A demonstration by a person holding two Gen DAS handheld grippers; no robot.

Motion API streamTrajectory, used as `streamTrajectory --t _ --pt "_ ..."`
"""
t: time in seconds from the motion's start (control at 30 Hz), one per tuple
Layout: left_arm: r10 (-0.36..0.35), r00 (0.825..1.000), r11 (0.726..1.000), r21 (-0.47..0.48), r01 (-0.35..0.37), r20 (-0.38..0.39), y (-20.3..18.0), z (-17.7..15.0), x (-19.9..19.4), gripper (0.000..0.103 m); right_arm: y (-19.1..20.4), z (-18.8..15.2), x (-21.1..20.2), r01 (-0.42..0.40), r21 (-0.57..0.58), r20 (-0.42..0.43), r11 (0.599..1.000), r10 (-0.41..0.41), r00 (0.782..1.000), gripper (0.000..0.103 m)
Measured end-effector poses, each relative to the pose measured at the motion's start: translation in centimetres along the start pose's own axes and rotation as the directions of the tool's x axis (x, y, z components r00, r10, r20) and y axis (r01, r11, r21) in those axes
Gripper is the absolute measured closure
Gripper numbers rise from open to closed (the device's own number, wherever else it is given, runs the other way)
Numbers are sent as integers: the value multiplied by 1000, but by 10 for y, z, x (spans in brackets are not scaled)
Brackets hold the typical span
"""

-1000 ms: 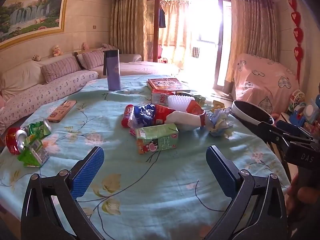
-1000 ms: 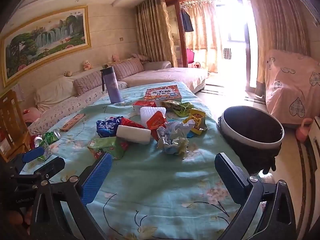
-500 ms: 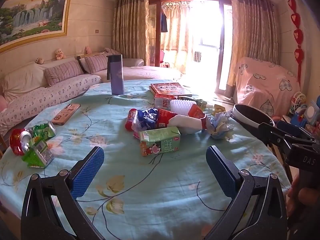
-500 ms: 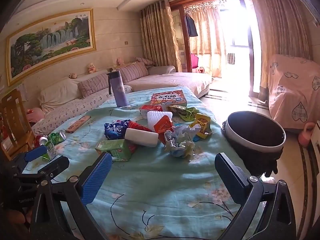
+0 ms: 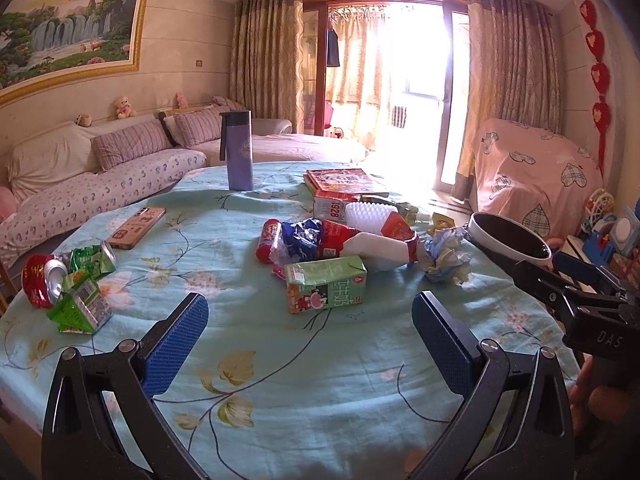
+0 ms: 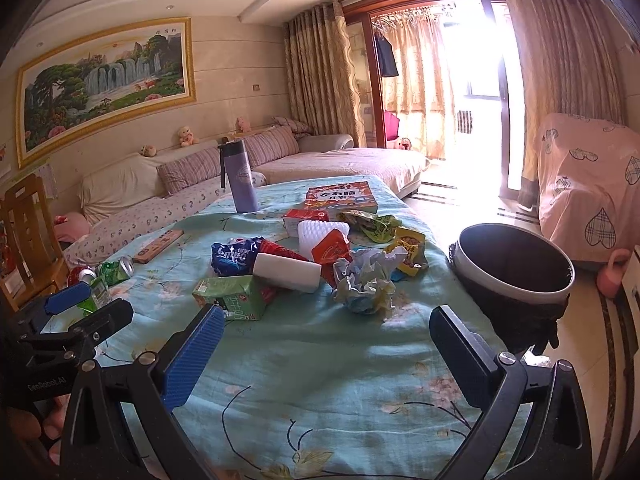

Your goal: Collect trash

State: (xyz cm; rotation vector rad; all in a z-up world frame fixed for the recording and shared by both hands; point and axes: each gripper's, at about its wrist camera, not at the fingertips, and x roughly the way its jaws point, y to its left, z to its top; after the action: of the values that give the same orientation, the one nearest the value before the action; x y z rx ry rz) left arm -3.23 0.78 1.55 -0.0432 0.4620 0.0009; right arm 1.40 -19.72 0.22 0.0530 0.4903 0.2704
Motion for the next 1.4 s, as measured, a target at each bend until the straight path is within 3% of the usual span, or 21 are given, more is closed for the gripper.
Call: streamTrajectory --t 1.03,1.4 --pt "-6 1000 1000 4 6 -8 -2 1 1 0 -2 -2 0 -9 15 -1 1000 9 1000 0" --pt "-38 998 999 -4 38 -40 4 0 14 0 -3 -3 6 -19 21 -17 1000 19 1000 0"
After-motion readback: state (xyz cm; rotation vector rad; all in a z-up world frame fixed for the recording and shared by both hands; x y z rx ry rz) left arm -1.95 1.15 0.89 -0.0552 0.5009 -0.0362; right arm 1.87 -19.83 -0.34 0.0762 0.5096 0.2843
